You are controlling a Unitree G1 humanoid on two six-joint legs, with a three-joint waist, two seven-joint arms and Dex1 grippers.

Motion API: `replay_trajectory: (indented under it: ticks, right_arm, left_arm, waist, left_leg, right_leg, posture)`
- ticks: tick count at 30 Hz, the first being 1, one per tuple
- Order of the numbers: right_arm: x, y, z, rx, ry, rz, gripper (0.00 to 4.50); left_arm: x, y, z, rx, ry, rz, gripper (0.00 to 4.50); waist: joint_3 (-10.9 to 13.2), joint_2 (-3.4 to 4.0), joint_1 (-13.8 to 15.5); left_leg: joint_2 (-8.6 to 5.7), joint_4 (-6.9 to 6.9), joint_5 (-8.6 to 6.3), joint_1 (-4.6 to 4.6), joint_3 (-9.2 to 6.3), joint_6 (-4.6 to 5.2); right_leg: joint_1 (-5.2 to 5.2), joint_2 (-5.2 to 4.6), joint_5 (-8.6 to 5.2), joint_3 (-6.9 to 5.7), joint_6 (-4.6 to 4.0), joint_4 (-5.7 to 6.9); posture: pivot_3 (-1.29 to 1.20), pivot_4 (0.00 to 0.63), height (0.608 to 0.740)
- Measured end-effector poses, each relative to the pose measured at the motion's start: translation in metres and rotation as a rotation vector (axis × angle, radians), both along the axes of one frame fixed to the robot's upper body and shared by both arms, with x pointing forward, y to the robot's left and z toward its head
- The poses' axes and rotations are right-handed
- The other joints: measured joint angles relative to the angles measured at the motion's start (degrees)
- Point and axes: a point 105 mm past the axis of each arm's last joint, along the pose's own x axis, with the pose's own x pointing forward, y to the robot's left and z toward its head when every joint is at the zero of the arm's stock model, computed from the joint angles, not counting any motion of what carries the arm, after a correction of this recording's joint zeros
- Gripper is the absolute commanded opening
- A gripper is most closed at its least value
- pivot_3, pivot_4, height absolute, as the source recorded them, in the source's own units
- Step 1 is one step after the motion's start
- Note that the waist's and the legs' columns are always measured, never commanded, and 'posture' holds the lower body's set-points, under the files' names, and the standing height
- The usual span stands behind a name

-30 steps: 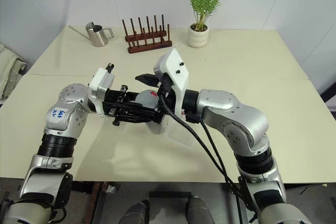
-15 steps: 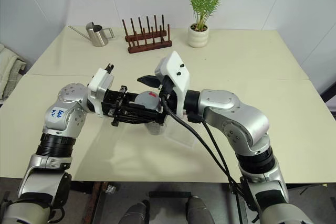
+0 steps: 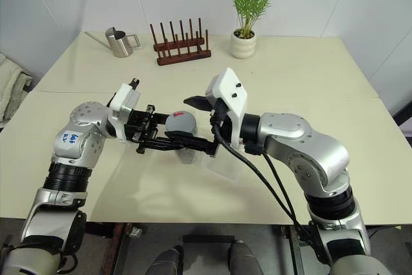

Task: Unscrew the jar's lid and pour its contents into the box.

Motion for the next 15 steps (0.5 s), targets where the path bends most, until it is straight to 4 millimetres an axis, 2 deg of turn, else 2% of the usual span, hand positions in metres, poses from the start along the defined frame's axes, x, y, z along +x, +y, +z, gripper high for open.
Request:
replay_trajectory:
  ticks: [15]
  right_arm:
    - [-0.002,-0.018,0.0,-0.018,0.016,-0.052,4.48]
  left_arm:
    - [0.005,0.001,0.002,-0.01,-0.008,0.012,2.02]
  waist:
    - [0.0,0.0,0.06]
  left_leg:
    - [0.0,0.0,0.0,-0.01,0.0,0.0]
  right_leg:
    - [0.0,0.0,0.0,0.0,0.0,-0.02]
  posture:
    - [0.0,0.15,0.74]
